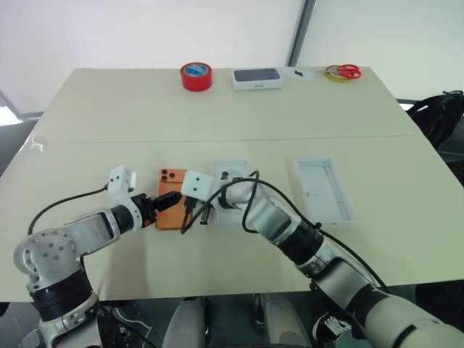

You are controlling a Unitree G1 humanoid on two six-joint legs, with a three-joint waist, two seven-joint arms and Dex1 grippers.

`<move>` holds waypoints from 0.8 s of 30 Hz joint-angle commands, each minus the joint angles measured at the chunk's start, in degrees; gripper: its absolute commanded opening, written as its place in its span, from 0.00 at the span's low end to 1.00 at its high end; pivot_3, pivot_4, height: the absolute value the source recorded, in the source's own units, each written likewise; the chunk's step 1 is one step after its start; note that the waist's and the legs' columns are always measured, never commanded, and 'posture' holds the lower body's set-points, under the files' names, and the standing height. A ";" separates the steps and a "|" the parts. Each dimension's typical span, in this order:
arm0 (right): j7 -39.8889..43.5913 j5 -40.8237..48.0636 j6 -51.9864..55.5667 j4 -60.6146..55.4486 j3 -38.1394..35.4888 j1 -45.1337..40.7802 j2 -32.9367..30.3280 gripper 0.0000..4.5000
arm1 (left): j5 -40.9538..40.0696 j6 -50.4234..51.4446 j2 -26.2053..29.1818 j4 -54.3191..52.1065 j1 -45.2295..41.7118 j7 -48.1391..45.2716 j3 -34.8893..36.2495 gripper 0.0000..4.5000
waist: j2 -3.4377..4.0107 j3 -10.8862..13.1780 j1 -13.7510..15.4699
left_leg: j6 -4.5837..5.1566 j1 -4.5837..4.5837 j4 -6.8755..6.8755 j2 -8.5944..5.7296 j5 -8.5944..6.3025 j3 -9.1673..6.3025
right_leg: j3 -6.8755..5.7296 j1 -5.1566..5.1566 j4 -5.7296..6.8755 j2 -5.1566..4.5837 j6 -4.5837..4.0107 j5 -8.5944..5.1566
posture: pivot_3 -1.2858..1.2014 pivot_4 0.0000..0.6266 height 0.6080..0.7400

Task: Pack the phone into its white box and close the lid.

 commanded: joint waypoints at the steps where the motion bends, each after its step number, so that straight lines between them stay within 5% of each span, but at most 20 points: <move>1: 0.85 -0.05 0.24 -1.66 1.03 0.75 0.57 0.00 | -1.75 -0.37 0.92 -1.23 -0.95 -1.02 0.63 0.48 | 0.00 0.00 0.05 | 0.00 0.00 0.00 0.00 0.00 0.00 | 0.00 0.00 0.00 0.00 0.00 0.00 | 0.52 0.24 0.94; 2: 0.87 -0.11 0.32 -1.76 1.02 0.81 0.55 0.00 | -1.78 -0.32 0.99 -1.36 -0.82 -1.11 0.52 0.37 | 0.00 0.00 0.08 | 0.00 0.00 0.00 0.00 0.00 0.00 | 0.00 0.00 0.00 0.00 -0.01 0.00 | 0.52 0.24 0.94; 8: 1.03 -0.29 0.63 -2.34 0.80 0.96 0.19 0.00 | -2.02 -0.28 0.12 -0.47 -0.45 -0.51 1.43 0.37 | 0.00 0.00 0.07 | -0.01 0.00 0.00 0.00 0.00 0.00 | 0.00 0.00 0.00 -0.01 -0.02 -0.01 | 0.52 0.24 0.94; 13: 1.07 0.10 1.34 -4.77 -1.69 0.20 -1.33 0.00 | -3.68 -0.19 -0.89 -0.28 -0.81 0.35 3.15 0.01 | -0.03 -0.02 0.21 | -0.01 0.00 0.00 0.00 0.00 -0.01 | -0.01 0.02 -0.01 -0.03 -0.04 -0.02 | 0.52 0.24 0.94; 19: 3.23 3.03 1.39 -11.48 -6.45 0.85 -5.44 0.00 | -7.60 -2.69 -1.39 -1.94 -0.38 1.76 3.84 0.01 | -0.01 0.00 0.17 | -0.01 -0.02 -0.01 0.01 0.00 -0.01 | -0.02 -0.02 -0.01 -0.02 -0.02 -0.01 | 0.52 0.24 0.94; 24: 7.66 11.28 -0.61 -19.92 -17.12 4.37 -11.33 0.00 | -21.29 -10.02 -5.42 -0.16 -2.45 10.56 5.93 0.01 | -0.06 0.03 0.58 | -0.01 -0.08 0.01 0.01 0.00 -0.03 | -0.02 -0.01 -0.08 -0.04 0.00 0.01 | 0.52 0.24 0.94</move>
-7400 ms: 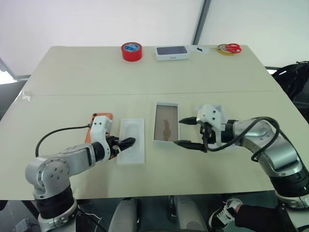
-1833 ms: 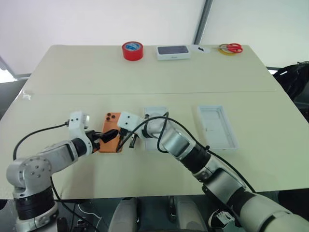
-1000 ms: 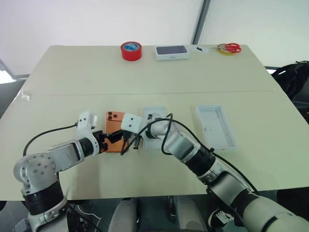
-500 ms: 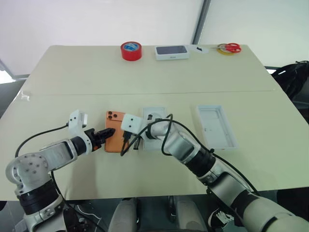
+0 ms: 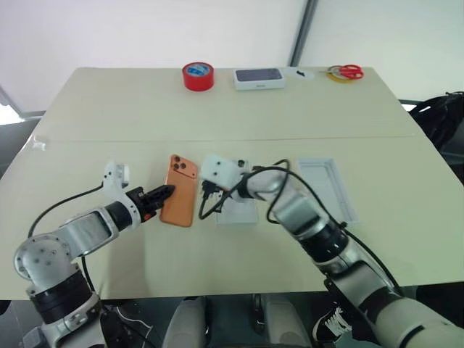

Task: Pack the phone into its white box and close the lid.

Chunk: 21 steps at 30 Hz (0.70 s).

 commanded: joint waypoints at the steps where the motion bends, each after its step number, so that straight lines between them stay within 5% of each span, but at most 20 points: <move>1: 3.72 5.80 -1.61 -6.30 -8.14 1.10 -4.85 0.00 | -11.75 -7.24 -1.54 -0.75 -2.15 6.58 0.29 0.01 | -0.01 0.01 0.12 | 0.00 0.00 0.00 -0.02 0.00 0.00 | 0.00 0.00 -0.01 -0.03 0.00 0.00 | 0.52 0.24 0.94; 5: 9.01 14.03 -2.02 -7.42 -18.37 4.71 -12.66 0.00 | -23.34 -16.80 -6.49 -2.09 -1.36 16.84 -7.18 0.01 | -0.02 0.01 1.13 | 0.04 0.00 0.02 -0.03 -0.03 0.02 | 0.01 0.07 -0.11 -0.07 -0.03 -0.01 | 0.52 0.24 0.94; 9: 10.31 16.55 -2.59 -6.90 -21.89 8.16 -17.91 0.00 | -25.81 -21.95 -8.20 -3.24 0.93 20.86 -15.24 0.01 | -0.02 0.02 1.10 | 0.08 0.01 0.02 -0.03 -0.04 0.10 | 0.04 0.07 -0.13 -0.08 -0.12 -0.07 | 0.52 0.24 0.94; 21: 8.99 18.69 -3.27 -8.34 -22.41 12.97 -22.29 0.00 | -19.61 -31.61 -9.71 -1.12 3.15 20.64 -28.72 0.01 | -0.02 0.02 1.22 | 0.10 0.02 0.07 0.03 -0.03 0.17 | 0.09 0.08 -0.15 0.07 -0.15 -0.09 | 0.52 0.24 0.94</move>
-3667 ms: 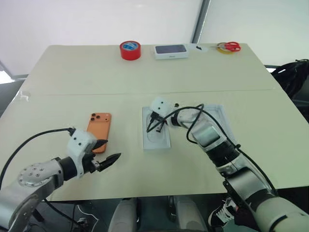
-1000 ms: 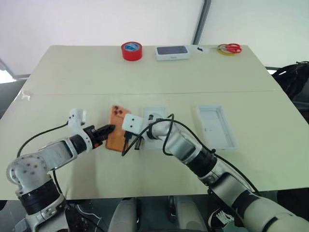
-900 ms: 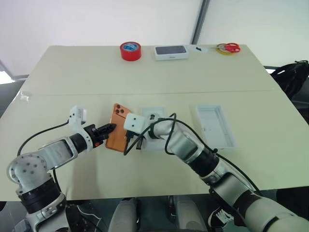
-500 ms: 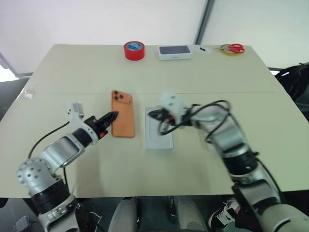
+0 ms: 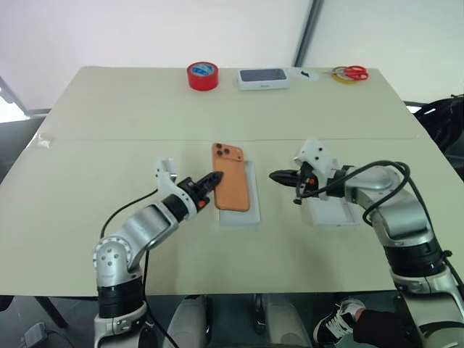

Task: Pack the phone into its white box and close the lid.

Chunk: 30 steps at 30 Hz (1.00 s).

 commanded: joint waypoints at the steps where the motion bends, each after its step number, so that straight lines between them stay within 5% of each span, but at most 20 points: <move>1: 0.24 1.88 -0.98 -3.15 -1.13 0.36 -1.23 0.00 | 1.19 -2.33 -0.01 -0.49 -0.39 -1.56 -2.01 0.01 | 0.00 0.00 0.01 | 0.00 0.00 0.00 0.00 0.00 0.00 | 0.00 0.00 0.00 0.00 0.00 0.00 | 0.52 0.24 0.94; 18: 0.43 5.57 -2.64 -3.35 -2.38 3.28 -4.30 0.00 | 7.79 -2.39 -1.29 7.38 -4.59 -4.35 -6.28 0.01 | -0.01 0.01 0.05 | 0.01 -0.01 0.04 0.00 0.00 -0.02 | -0.01 0.03 0.00 0.01 0.02 -0.01 | 0.52 0.24 0.94; 27: -0.51 5.66 -2.79 -2.98 -1.69 2.97 -4.26 0.00 | 4.56 0.26 1.20 5.37 -3.95 -3.64 -5.63 0.94 | -0.01 0.01 0.02 | 0.01 0.01 0.04 0.01 0.00 -0.03 | -0.01 0.04 0.00 0.01 0.02 -0.01 | 0.52 0.24 0.94; 30: -0.72 5.31 -2.79 -2.79 -1.21 2.61 -4.35 0.00 | 1.21 0.81 4.48 3.02 -3.09 -2.79 -4.39 0.94 | -0.01 0.01 -0.13 | 0.01 0.01 0.04 0.03 0.00 -0.04 | -0.01 0.02 0.01 0.03 0.02 -0.01 | 0.52 0.24 0.94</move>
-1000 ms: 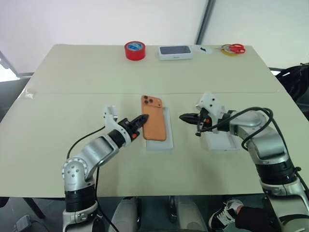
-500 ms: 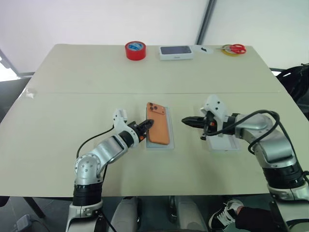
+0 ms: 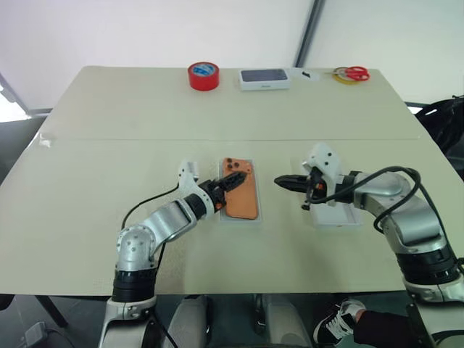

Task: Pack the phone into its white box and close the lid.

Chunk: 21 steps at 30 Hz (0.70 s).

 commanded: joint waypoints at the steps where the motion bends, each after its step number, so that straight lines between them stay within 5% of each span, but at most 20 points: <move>1: -0.39 -0.26 -1.02 -1.34 0.15 -1.11 -0.70 0.00 | -4.67 1.07 4.44 -4.62 0.82 0.53 2.24 0.94 | 0.00 0.00 -0.08 | 0.00 0.00 0.00 0.02 0.00 0.00 | 0.00 -0.01 0.01 0.02 0.00 0.00 | 0.52 0.24 0.94; 9: -5.06 -8.00 -2.27 6.29 6.17 -5.85 0.93 0.00 | -2.87 1.91 21.02 -12.13 1.99 -4.07 5.43 0.94 | 0.04 0.01 0.17 | -0.02 -0.01 0.00 0.07 0.01 0.01 | 0.03 -0.04 0.02 0.10 -0.02 -0.01 | 0.52 0.24 0.94; 12: -7.81 -11.09 -1.71 10.11 8.38 -8.64 2.80 0.00 | 11.08 1.77 28.78 -14.53 2.68 -9.15 2.92 0.75 | 0.04 0.04 -0.03 | -0.02 -0.02 0.00 0.04 0.01 0.04 | 0.03 -0.03 -0.02 0.09 -0.03 0.00 | 0.52 0.24 0.94; 14: -7.63 -12.26 -1.32 10.77 9.93 -9.28 2.94 0.00 | 19.76 1.11 32.22 -14.98 2.69 -13.25 -1.33 0.53 | 0.05 0.04 0.04 | -0.02 0.00 -0.03 -0.01 0.01 0.08 | 0.04 -0.05 -0.01 0.12 -0.03 -0.01 | 0.52 0.24 0.94; 18: -8.40 -13.25 1.12 10.62 11.49 -9.99 4.38 0.00 | 27.31 -0.24 31.10 -12.49 1.99 -17.76 -4.06 0.06 | 0.06 0.04 0.03 | -0.02 -0.03 -0.05 0.03 0.01 0.07 | 0.04 -0.04 -0.04 0.14 -0.03 -0.01 | 0.52 0.24 0.94; 21: -9.41 -13.86 2.53 8.94 12.54 -9.86 5.63 0.00 | 32.65 0.87 29.28 -12.08 -0.12 -20.60 -8.21 0.02 | 0.05 0.05 0.08 | -0.02 -0.04 -0.04 0.05 0.01 0.05 | 0.04 -0.05 -0.03 0.12 -0.02 0.00 | 0.52 0.24 0.94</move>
